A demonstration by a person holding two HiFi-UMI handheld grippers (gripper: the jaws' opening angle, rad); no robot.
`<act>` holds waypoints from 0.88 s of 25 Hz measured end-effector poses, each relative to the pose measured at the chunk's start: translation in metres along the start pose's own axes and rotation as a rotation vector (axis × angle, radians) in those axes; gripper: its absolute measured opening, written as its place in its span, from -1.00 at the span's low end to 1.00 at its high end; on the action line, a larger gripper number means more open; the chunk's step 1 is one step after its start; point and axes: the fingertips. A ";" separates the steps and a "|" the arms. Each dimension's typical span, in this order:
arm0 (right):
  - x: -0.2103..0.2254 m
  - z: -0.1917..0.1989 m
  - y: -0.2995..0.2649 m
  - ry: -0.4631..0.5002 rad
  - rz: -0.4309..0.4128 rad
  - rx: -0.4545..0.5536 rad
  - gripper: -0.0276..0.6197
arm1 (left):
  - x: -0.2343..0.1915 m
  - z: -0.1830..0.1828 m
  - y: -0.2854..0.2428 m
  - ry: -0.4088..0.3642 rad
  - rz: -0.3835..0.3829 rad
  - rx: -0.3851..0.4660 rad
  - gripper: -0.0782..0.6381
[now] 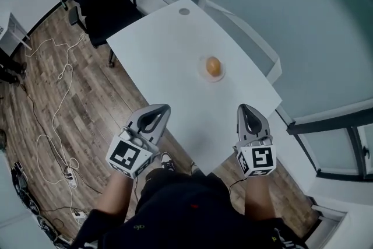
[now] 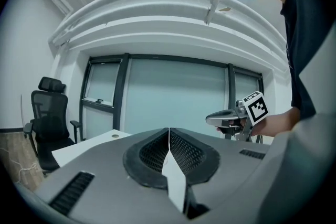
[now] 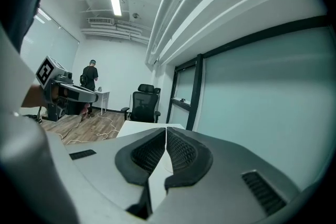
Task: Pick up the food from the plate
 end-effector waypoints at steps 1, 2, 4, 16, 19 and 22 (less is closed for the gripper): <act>0.005 0.006 -0.008 -0.010 -0.005 -0.006 -0.84 | -0.003 0.000 -0.005 0.005 -0.017 0.000 -0.71; 0.010 0.011 -0.017 -0.021 -0.010 -0.012 -0.84 | -0.006 0.000 -0.008 0.014 -0.035 0.001 -0.71; 0.018 0.020 -0.035 -0.039 -0.023 -0.024 -0.83 | -0.011 0.001 -0.012 0.033 -0.063 -0.002 -0.71; 0.039 0.118 -0.185 -0.134 -0.109 -0.218 -0.14 | -0.037 0.040 -0.044 0.073 -0.136 -0.091 -0.71; 0.035 0.145 -0.219 -0.184 -0.130 -0.261 0.05 | -0.047 0.051 -0.040 0.096 -0.163 -0.110 -0.71; 0.032 0.168 -0.250 -0.213 -0.140 -0.298 0.16 | -0.056 0.065 -0.035 0.121 -0.190 -0.134 -0.71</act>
Point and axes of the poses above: the fingertips, and each gripper's own axes: y backward along the fingers, x to its right, z out of its underside, and after that the axes turned 4 degrees about y, right-handed
